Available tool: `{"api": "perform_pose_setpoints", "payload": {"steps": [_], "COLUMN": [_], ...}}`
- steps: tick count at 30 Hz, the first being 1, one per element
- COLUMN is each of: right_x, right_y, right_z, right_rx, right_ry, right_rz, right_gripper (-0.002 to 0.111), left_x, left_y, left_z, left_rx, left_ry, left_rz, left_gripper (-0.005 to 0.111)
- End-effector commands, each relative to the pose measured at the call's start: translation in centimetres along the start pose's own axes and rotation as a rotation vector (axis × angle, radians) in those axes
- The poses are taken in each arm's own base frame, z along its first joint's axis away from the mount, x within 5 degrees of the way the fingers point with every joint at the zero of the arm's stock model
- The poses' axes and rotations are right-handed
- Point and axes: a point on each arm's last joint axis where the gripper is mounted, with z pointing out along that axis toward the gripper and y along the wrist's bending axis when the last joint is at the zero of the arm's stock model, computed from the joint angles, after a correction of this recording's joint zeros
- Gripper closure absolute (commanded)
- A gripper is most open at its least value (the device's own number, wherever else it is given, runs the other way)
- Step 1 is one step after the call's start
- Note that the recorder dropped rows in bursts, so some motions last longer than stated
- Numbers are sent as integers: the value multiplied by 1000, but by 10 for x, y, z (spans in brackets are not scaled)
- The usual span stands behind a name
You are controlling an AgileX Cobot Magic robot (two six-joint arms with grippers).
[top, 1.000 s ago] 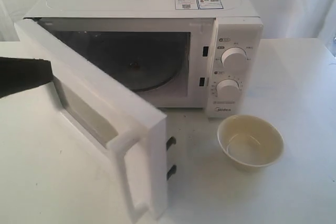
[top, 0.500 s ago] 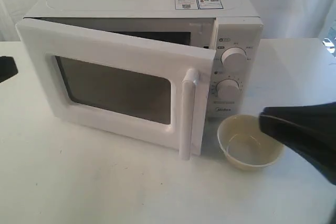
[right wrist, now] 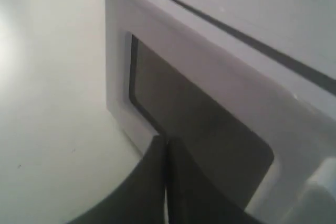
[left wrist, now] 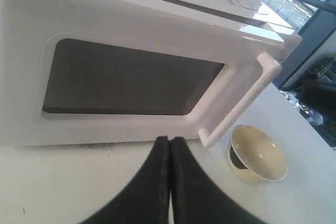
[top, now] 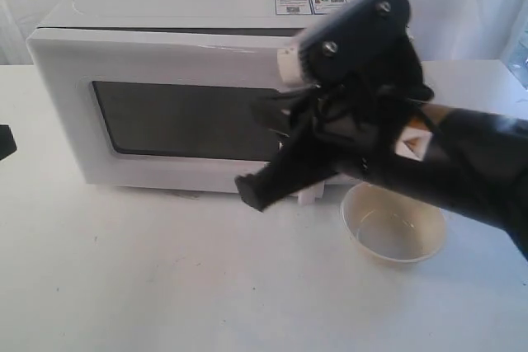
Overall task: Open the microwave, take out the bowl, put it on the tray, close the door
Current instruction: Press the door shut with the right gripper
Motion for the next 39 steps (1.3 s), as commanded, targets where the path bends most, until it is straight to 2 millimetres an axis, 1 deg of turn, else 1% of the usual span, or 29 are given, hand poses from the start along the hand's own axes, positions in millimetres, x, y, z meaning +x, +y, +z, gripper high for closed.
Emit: {"api": "perform_pose_setpoints", "payload": {"steps": [1,3,5,8,10,13,16,19,22,25,28,31,34,36,39], "right_x": [-17,-15,-12,-2,1,-1,2,6,5,6,7,3,6,1,-14], "right_y": [-2,-6,-15,-31,-41,-54,-69,-76,-78,-84,-95,-107,-104,-93,-78], "right_z": [35,49,61,71,73,72,72,72,73,80,90,98,95,85,61], "right_rx": [12,25,50,95,126,172,205,220,227,243,267,284,242,207,187], "right_ry": [-27,-6,22,72,73,40,70,93,83,82,84,90,194,214,151], "right_rz": [-6,-2,23,54,34,37,50,55,40,34,41,49,68,65,47], "right_gripper": [108,108,108,108,108,108,108,108,108,108,108,108,108,108,108], "left_x": [3,4,6,8,8,8,8,8,7,7,7,6,6,6,4], "left_y": [-2,-3,-5,-7,-7,-7,-7,-7,-6,-6,-6,-6,-6,-5,-3], "left_z": [-1,-1,-1,-1,-1,-1,-1,-1,-1,-1,-1,-1,-1,-1,-1], "left_rx": [19,32,53,70,74,74,72,70,65,61,61,56,58,53,31], "left_ry": [20,29,49,70,73,73,72,70,66,63,63,58,59,55,38], "left_rz": [-36,-36,-32,-24,-24,-24,-24,-24,-24,-24,-24,-23,-18,-14,-14], "left_gripper": [107,107,107,107,107,107,107,107,107,107,107,107,107,107,107]}}
